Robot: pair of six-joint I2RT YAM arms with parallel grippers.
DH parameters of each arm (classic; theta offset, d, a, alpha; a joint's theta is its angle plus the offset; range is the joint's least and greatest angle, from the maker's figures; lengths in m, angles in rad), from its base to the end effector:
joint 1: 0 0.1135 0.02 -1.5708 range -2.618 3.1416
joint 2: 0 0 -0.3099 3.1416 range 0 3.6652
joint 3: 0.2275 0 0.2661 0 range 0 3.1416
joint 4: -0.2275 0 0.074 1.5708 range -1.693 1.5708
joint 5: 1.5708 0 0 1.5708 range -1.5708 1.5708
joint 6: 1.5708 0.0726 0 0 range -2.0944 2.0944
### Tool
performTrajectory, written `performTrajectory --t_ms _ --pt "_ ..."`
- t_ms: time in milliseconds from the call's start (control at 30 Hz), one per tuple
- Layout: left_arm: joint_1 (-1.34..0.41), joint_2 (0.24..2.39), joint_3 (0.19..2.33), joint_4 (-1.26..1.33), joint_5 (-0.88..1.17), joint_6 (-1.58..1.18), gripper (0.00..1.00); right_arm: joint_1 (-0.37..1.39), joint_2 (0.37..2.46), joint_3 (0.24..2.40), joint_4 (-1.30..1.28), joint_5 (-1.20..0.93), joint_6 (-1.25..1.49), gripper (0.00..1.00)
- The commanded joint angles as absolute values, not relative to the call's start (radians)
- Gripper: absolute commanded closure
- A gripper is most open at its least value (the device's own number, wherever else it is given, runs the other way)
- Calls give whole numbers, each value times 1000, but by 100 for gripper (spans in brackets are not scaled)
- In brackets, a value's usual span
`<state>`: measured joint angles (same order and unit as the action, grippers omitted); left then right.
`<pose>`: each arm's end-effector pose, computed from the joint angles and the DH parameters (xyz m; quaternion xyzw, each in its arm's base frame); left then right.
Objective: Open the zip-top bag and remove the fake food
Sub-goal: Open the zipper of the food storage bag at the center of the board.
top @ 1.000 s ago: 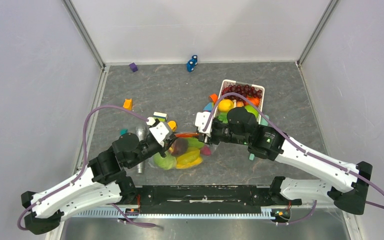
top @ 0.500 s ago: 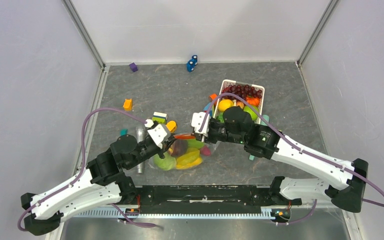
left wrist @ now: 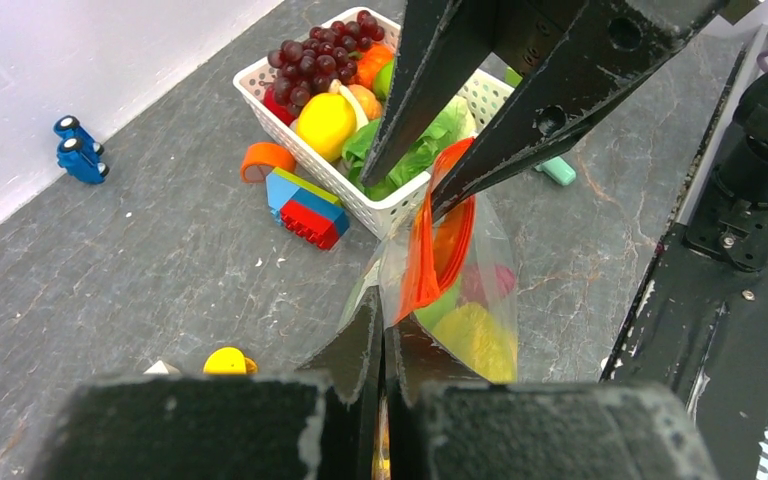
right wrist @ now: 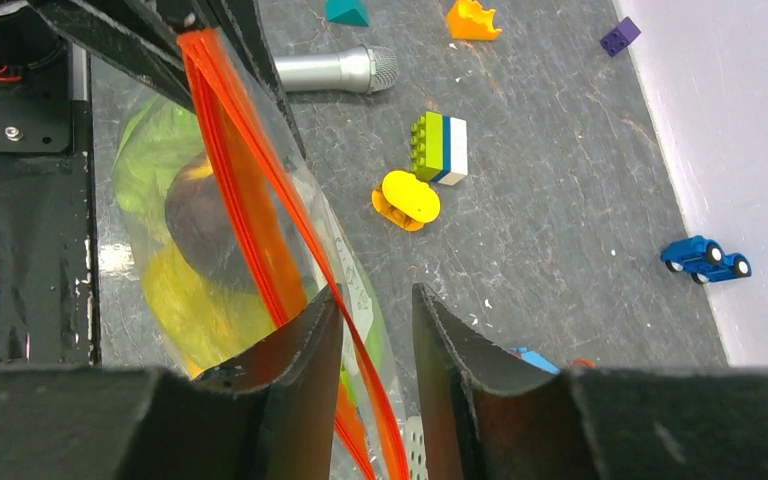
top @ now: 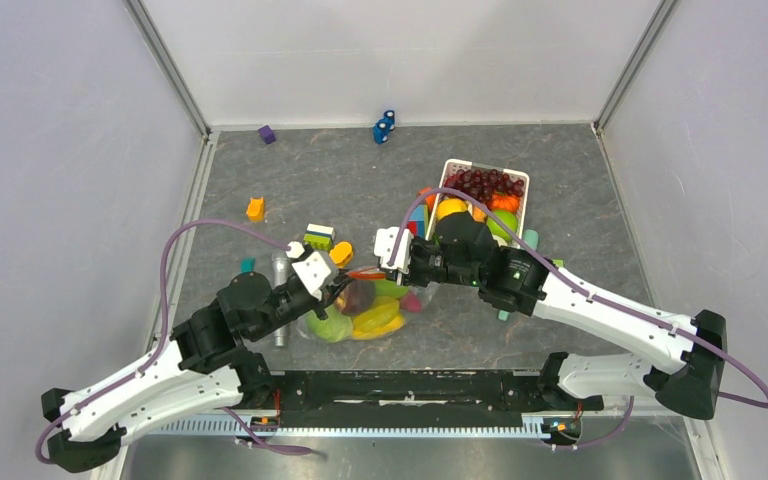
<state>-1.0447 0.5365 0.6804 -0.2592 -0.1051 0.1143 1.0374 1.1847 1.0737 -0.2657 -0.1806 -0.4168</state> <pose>0.0803 -0.1231 0.3517 0.3791 0.6430 -0.2629 0.6113 0.1427 0.2674 0.3780 -0.5853 0.5816 0.2420 0.5104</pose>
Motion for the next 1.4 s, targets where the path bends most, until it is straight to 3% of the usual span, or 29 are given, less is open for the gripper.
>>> performTrajectory --t_ms 0,200,333,400,767,1067,1133,1200,1300,1367 --pt "-1042 507 684 -218 -146 161 98 1029 1166 1056 -261 -188 -436 64" --pt "-1042 479 681 -225 -171 167 98 1023 1141 1011 -264 -201 -435 71" --pt "-1043 478 677 -227 -177 161 98 1022 1132 1014 -263 -226 -428 86" --pt "-1043 484 676 -225 -187 153 98 1022 1126 1025 -263 -252 -417 99" --pt "-1015 627 757 -173 -283 174 98 1059 1112 1085 -231 -401 -196 100" --pt "-718 804 875 -178 89 124 98 1095 1090 950 -23 -314 129 100" --pt "-700 849 899 -190 114 111 88 1096 1067 893 21 -233 179 100" --pt "-700 883 916 -200 124 92 69 1096 1043 837 53 -140 216 100" --pt "-700 915 931 -213 103 30 51 1095 1018 773 88 -40 256 100" --pt "-699 918 933 -230 69 -19 42 1094 1006 749 109 -21 269 100"
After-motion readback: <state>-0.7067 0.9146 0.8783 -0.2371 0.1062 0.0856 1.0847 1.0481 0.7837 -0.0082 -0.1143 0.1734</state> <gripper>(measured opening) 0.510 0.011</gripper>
